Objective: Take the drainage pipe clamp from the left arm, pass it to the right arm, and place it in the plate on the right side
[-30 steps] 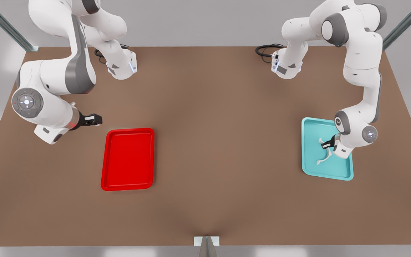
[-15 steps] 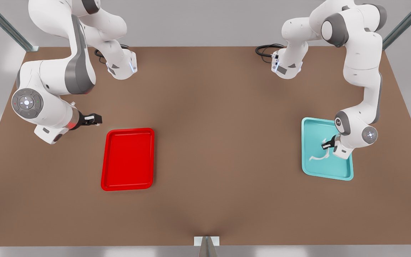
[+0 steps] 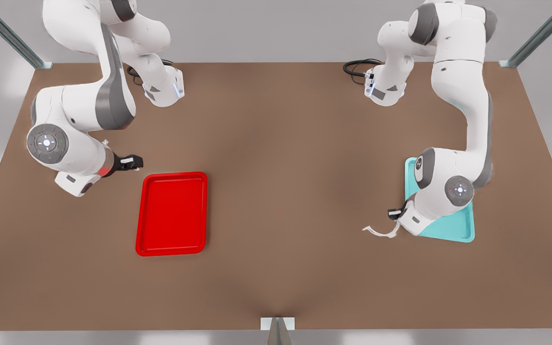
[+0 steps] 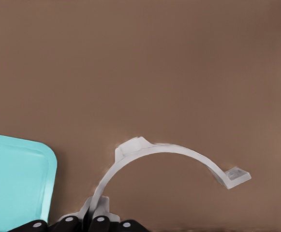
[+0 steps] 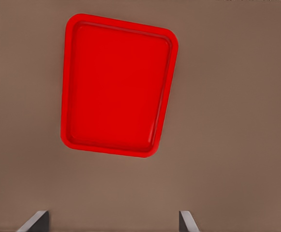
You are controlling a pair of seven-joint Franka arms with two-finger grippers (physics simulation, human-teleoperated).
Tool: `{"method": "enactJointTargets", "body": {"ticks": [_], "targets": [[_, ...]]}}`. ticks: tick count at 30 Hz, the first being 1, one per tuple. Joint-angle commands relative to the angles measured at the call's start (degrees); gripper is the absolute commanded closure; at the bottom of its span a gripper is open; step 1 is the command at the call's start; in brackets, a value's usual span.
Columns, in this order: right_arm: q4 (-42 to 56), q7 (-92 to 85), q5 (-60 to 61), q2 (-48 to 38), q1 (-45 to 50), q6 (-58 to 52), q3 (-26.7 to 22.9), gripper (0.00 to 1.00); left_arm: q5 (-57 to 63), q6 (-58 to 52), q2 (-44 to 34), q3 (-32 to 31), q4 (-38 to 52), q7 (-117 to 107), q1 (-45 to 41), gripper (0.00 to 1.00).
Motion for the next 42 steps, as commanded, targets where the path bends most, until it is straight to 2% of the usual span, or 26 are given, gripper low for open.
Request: {"method": "enactJointTargets", "body": {"ticks": [1,3,7,9,11,15,17,21,22,26,32,42], "targets": [[0.44,0.63,5.56,1.65,1.24,4.44,0.04,0.00,-0.32,-7.75,0.97,-0.22,2.72,-29.29,-3.50,0.79],[6.76,-0.16,11.01,8.94,5.20,9.71,0.13,0.00,-0.15,-7.75,4.48,-0.31,7.90,-37.64,-7.81,0.79],[7.12,-11.14,12.86,14.57,13.29,26.68,2.94,0.00,-0.41,-7.57,11.95,-1.53,17.32,-50.22,-14.76,0.79],[6.86,-21.77,13.65,16.51,13.29,34.14,5.58,0.01,-0.41,-7.57,13.45,-4.87,19.78,-53.04,-15.03,0.79],[6.60,-31.97,17.43,17.48,13.20,37.67,5.67,0.01,-0.24,-6.52,13.89,-7.86,21.27,-54.79,-15.46,0.79],[6.51,-51.39,19.98,17.56,12.50,44.87,5.67,0.00,0.20,-5.82,15.91,-7.78,24.70,-60.33,-18.63,0.79],[4.66,-63.87,25.43,17.13,11.36,49.27,5.58,0.00,0.29,-5.82,16.53,-7.69,25.32,-60.95,-18.98,0.79],[0.35,-76.28,28.60,15.81,10.21,49.62,5.67,0.00,0.20,-5.82,16.61,-7.69,25.32,-60.77,-18.98,0.79],[0.18,-78.91,28.60,16.16,10.12,49.62,7.08,0.00,0.12,-4.32,16.61,-7.78,25.14,-61.03,-19.07,0.79],[0.18,-91.66,28.51,16.86,10.83,50.50,7.25,0.00,0.12,-4.23,16.70,-7.86,25.23,-60.95,-19.51,0.79],[0.18,-91.66,28.42,19.41,12.06,52.43,7.25,0.00,1.08,-5.02,16.61,-8.57,25.14,-49.87,-19.86,0.79],[0.35,-91.22,28.42,22.66,13.90,56.12,7.25,0.01,1.00,-4.94,16.70,-8.92,25.23,-48.73,-19.86,0.79]]}}
